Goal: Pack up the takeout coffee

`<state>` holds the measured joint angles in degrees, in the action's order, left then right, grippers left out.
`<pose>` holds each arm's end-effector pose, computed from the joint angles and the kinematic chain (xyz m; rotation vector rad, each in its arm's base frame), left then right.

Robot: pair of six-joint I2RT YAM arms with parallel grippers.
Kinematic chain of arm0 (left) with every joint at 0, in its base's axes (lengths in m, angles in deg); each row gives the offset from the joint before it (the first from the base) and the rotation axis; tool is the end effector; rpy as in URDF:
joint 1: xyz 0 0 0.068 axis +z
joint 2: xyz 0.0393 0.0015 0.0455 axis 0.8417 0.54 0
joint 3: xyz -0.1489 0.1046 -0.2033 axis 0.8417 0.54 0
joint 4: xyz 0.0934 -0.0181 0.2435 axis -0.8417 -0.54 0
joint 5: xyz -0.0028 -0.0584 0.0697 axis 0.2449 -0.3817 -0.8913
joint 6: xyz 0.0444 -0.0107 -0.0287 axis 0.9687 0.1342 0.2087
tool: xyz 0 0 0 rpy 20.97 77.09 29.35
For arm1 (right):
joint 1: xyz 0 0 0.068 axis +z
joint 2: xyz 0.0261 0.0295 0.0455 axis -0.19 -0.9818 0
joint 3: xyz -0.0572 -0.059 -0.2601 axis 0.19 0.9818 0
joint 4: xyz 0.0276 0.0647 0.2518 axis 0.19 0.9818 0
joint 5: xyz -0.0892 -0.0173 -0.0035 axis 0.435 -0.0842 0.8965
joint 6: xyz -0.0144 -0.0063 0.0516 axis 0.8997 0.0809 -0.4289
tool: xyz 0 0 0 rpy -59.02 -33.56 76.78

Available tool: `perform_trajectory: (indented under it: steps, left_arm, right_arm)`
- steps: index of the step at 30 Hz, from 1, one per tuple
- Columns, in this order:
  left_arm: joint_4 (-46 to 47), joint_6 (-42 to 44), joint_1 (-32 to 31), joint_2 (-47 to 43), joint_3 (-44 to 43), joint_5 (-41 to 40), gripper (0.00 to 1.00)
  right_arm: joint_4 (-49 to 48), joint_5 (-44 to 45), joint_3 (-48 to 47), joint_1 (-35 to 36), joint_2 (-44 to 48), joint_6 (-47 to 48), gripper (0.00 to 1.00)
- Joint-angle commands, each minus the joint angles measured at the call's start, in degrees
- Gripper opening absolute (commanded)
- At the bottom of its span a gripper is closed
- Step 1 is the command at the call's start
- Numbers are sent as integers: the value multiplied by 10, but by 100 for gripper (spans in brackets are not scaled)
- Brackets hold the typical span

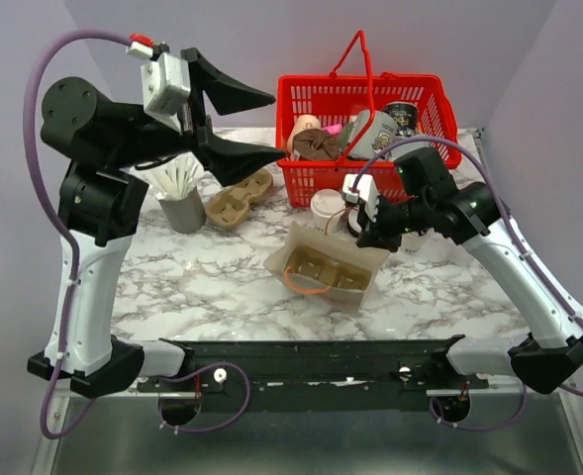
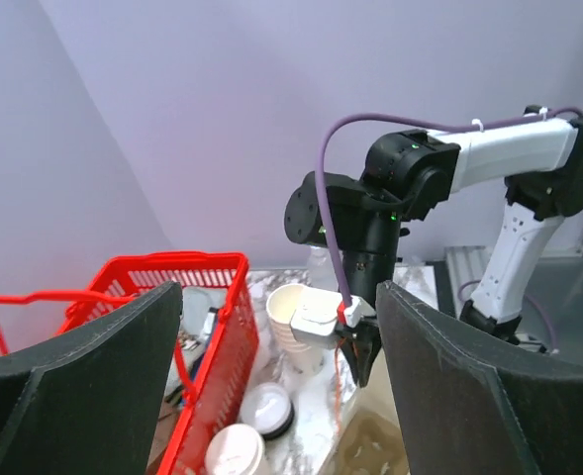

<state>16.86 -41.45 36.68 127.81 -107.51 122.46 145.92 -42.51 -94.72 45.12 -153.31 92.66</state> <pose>0.1697 -0.0968 0.6135 1.0365 1.0222 -1.0787 0.1831 0.1444 0.4029 -1.5094 1.8756 0.6043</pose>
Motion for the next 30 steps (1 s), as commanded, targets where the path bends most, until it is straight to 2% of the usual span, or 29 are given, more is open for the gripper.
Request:
perform_trajectory:
  steps: [1, 4, 9, 13, 22, 30]
  left_arm:
    - [-89, 121, 8, -17, 84, -40, 86]
    - [-105, 190, 8, -60, 167, -128, 79]
    - [-48, 236, 8, -132, 310, -277, 81]
    - [-37, 281, 8, -179, 400, -280, 84]
    - [-35, 232, 8, -209, 479, -276, 85]
    - [-34, 197, 8, -211, 526, -299, 85]
  right_arm:
    - [20, -15, 9, 0, -14, 6, 1]
    - [18, -16, 8, 0, -13, 8, 1]
    - [-30, -3, 18, 0, -1, -6, 1]
    - [-64, 12, 10, 1, 12, -5, 1]
    - [-51, 8, -21, 5, 24, 17, 0]
    - [-103, 79, 13, 67, 83, 57, 1]
